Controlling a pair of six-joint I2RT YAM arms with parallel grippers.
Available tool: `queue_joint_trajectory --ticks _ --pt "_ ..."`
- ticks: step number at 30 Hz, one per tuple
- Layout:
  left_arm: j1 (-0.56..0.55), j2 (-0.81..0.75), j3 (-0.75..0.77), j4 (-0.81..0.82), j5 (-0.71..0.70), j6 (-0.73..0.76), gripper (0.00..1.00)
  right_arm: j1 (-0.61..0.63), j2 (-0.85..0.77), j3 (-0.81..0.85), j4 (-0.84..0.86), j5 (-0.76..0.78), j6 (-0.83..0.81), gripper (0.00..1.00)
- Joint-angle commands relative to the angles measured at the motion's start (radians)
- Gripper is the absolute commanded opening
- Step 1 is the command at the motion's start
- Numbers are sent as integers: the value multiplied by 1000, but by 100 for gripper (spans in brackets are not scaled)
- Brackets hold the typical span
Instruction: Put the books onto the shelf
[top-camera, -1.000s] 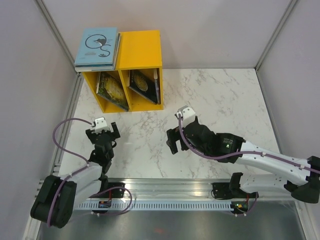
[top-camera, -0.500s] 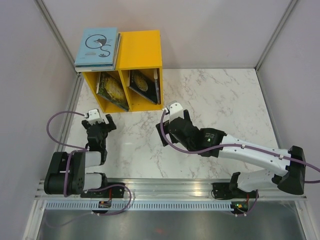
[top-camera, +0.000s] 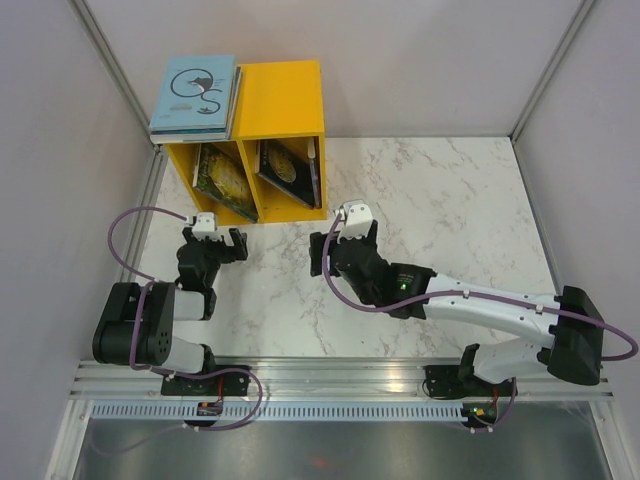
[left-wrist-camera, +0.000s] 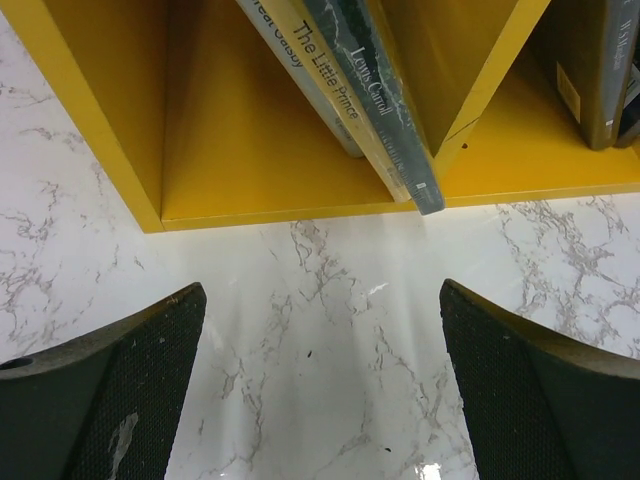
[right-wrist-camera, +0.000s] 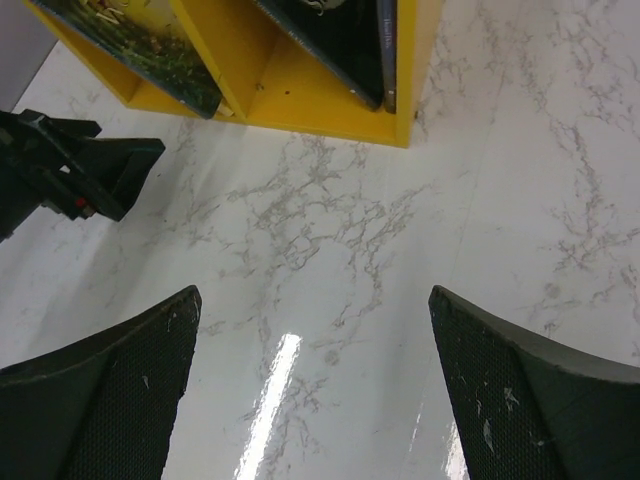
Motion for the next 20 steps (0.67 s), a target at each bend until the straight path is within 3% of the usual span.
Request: queue_joint_trajectory --ticks 1,6,8,10,12,16,20 --pt "4 -11 21 60 26 59 100 -5 9 -59 126 165 3 98" --pt "4 -8 21 63 28 59 100 -109 -19 -192 186 89 -55 98" --pt "4 -8 21 61 28 59 100 -178 -60 -281 264 -64 -75 98" --pt "4 -8 22 61 28 59 100 -289 -86 -342 342 -125 -82 98" --pt "4 -6 24 59 28 57 100 -376 -125 -408 351 -65 -62 98" --pt "4 0 35 47 28 59 100 -499 -206 -508 459 -54 -253 98" --pt "4 -8 24 58 28 59 100 -617 -217 -542 524 -100 -340 98"
